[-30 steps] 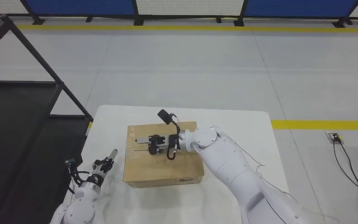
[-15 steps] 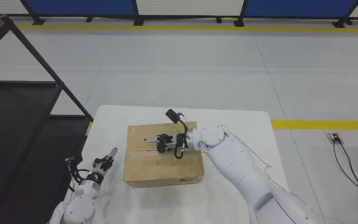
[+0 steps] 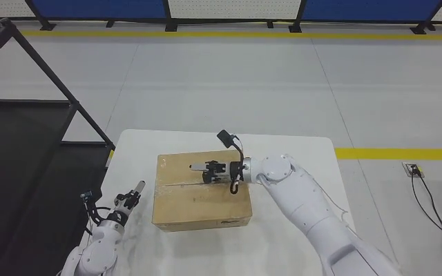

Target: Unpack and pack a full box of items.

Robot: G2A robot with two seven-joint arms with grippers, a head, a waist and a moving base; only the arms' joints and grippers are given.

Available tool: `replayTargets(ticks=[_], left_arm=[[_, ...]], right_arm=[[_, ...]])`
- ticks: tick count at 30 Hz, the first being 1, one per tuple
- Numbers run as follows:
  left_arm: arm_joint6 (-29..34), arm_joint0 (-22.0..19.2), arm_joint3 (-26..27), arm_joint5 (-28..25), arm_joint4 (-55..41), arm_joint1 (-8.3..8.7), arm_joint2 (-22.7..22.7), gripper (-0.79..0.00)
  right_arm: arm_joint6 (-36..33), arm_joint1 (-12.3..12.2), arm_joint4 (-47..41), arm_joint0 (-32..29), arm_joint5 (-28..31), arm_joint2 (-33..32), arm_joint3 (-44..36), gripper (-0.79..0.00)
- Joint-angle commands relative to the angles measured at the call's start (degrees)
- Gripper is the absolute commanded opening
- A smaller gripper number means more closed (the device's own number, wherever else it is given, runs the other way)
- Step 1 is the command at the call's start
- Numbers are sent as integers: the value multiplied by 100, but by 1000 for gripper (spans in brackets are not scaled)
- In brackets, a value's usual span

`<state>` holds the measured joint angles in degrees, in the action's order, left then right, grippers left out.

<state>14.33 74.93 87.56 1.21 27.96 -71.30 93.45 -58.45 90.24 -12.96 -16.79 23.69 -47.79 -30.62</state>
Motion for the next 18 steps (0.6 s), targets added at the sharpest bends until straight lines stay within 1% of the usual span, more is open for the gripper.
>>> replayTargets(ticks=[1, 6, 12, 18], left_arm=[[-5, -4, -3, 9, 9, 2, -4, 0], [-16, -20, -14, 26, 21, 5, -25, 0], [-7, -32, -12, 33, 25, 9, -51, 0], [-12, -40, -16, 49, 46, 14, -74, 0]], right_arm=[[-14, -104, 62, -133, -39, -126, -261, 0], [95, -410, 375, -558, -317, -533, -1038, 0], [275, -749, 819, -1138, -919, -1092, -1940, 0], [313, -1050, 901, -1826, -1125, -1816, -2810, 0]])
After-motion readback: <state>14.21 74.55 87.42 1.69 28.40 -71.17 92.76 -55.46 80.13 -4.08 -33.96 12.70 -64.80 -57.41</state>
